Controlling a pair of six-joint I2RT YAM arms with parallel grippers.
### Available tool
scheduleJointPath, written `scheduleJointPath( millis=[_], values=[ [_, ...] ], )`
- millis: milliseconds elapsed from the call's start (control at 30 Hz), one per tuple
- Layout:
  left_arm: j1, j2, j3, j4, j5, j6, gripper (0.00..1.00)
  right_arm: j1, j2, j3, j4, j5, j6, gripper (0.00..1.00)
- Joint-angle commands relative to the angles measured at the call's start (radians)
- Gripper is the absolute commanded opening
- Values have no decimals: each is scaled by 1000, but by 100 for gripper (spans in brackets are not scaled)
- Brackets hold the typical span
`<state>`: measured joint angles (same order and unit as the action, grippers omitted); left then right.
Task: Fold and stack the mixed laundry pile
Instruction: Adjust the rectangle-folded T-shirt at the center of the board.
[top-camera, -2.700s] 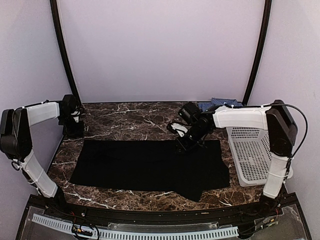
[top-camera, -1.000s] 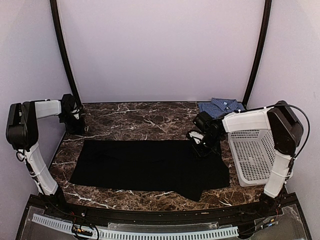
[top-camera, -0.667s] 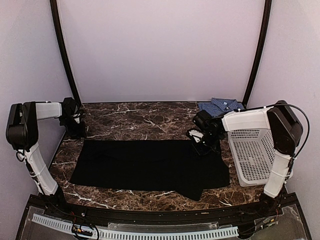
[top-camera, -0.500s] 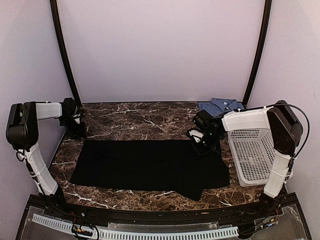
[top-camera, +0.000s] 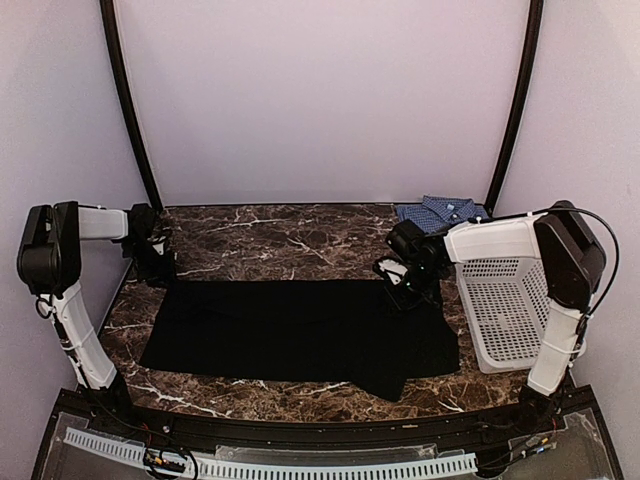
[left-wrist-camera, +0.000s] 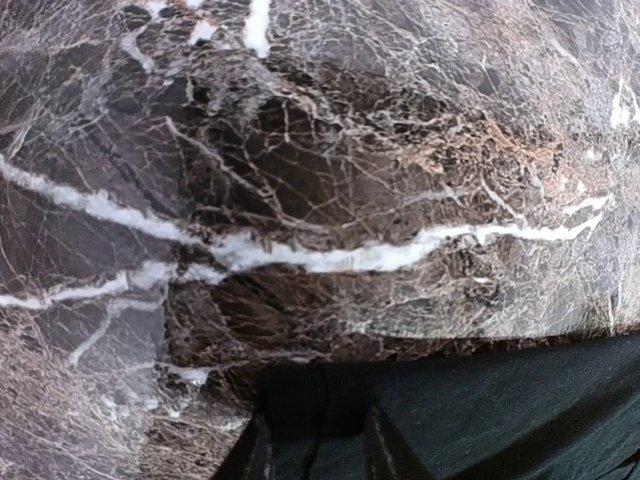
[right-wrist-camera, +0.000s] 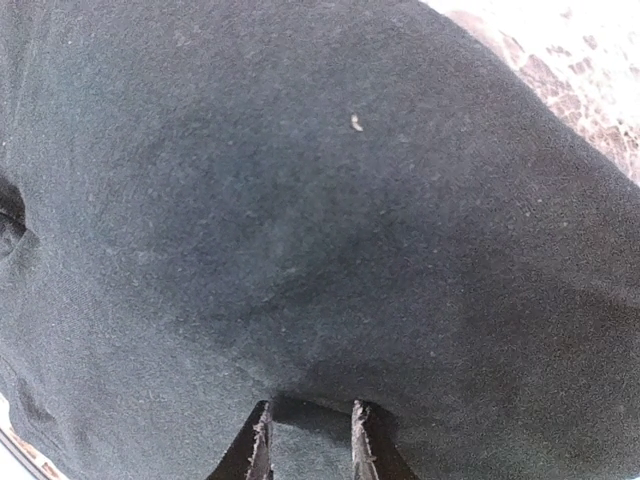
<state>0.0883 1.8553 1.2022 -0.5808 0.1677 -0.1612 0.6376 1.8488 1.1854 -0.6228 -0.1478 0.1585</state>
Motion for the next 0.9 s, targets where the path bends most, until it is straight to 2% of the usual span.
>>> scheduleJointPath(
  millis=[0, 100, 200, 267, 667, 867],
  values=[
    [6, -2, -13, 2, 19, 4, 26, -15, 22, 14, 11, 17, -5, 25],
    [5, 9, -3, 7, 12, 2, 16, -19, 29, 9, 16, 20, -7, 25],
    [6, 11, 5, 15, 2, -2, 3, -25, 40, 7, 18, 24, -8, 25],
    [5, 10, 12, 22, -10, -3, 0, -29, 46, 5, 20, 30, -8, 25],
    [37, -60, 36, 81, -106, -22, 0, -48, 79, 14, 26, 49, -16, 25],
    [43, -9, 81, 95, -127, -23, 0, -58, 122, 77, 24, 67, -16, 25]
  ],
)
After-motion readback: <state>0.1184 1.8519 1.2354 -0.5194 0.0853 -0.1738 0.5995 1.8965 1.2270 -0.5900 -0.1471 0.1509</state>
